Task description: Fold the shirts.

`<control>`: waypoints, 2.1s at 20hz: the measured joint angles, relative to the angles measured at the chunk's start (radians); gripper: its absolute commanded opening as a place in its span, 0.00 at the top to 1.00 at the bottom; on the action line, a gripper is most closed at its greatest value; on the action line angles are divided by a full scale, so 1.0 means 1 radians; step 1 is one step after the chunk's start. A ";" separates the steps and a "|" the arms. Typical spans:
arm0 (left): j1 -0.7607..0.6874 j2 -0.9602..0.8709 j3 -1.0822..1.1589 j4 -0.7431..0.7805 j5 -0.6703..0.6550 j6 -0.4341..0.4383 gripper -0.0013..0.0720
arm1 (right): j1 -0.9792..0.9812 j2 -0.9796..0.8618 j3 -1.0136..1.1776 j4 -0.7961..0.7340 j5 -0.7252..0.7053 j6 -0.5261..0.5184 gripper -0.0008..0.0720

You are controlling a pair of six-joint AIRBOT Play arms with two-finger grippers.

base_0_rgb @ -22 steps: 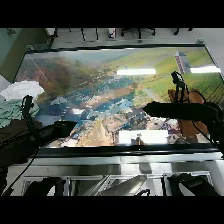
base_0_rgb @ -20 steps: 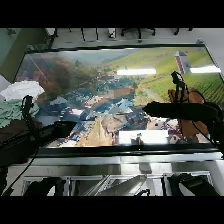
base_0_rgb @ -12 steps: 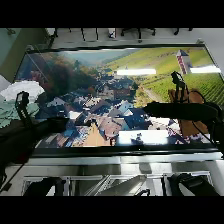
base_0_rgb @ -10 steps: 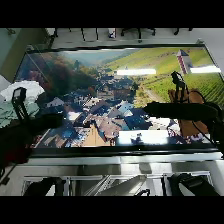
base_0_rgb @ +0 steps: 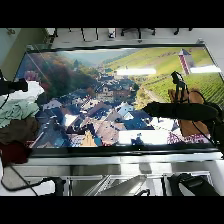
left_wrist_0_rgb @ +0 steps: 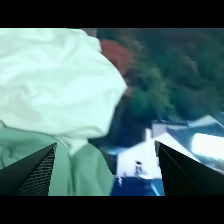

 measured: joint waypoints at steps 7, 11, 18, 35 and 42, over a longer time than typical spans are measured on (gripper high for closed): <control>0.052 -0.538 0.417 0.150 0.083 0.058 0.02 | 0.000 0.000 0.000 0.011 0.000 0.000 0.96; 0.050 -0.634 0.467 0.170 0.086 0.059 0.96 | 0.000 0.000 0.000 0.014 0.000 0.000 0.96; 0.000 -0.546 0.478 0.188 0.114 0.012 0.96 | 0.000 0.000 0.000 0.014 -0.001 0.000 0.96; -0.688 0.100 0.137 -0.357 0.551 -0.156 0.59 | 0.000 0.000 0.000 0.014 -0.006 -0.003 0.96; -0.813 0.132 -0.056 -0.404 0.522 -0.276 0.14 | -0.014 0.000 0.004 0.013 -0.089 -0.008 0.48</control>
